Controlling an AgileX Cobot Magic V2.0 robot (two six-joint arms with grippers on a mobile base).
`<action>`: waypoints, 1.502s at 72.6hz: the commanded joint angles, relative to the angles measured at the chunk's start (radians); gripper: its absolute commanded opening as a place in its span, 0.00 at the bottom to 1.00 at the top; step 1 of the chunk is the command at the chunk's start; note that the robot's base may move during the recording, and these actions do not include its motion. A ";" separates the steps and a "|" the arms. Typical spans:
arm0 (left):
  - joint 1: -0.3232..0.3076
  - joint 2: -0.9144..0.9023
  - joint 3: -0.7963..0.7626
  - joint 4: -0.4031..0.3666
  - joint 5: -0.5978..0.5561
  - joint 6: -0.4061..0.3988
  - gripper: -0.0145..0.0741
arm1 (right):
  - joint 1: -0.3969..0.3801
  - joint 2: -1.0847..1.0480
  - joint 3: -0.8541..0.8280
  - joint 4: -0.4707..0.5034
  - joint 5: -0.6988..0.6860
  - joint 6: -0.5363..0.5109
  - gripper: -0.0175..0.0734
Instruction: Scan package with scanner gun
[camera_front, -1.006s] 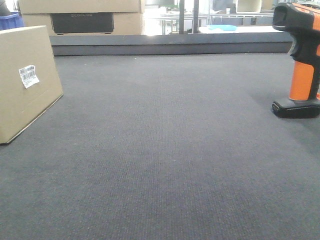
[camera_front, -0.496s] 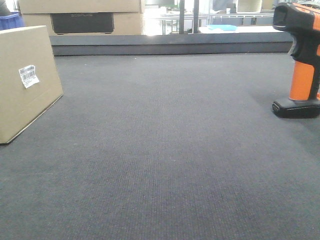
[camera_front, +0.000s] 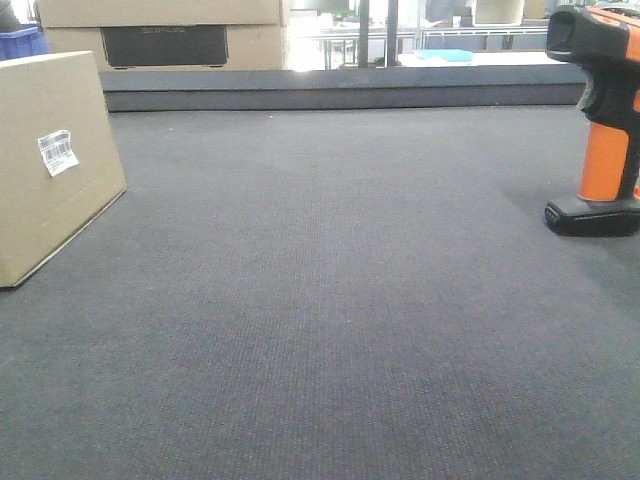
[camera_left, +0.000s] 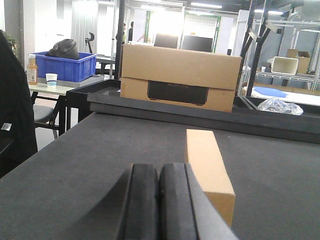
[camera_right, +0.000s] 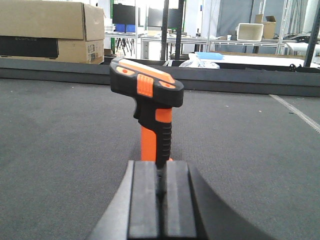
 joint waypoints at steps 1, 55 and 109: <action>0.002 -0.005 0.001 -0.004 -0.014 -0.008 0.04 | 0.002 -0.003 0.001 0.006 -0.005 -0.008 0.01; -0.092 -0.013 0.272 -0.268 -0.279 0.344 0.04 | 0.002 -0.003 0.001 0.006 -0.011 -0.008 0.01; -0.092 -0.013 0.314 -0.213 -0.289 0.237 0.04 | 0.002 -0.003 0.001 0.006 -0.011 -0.008 0.01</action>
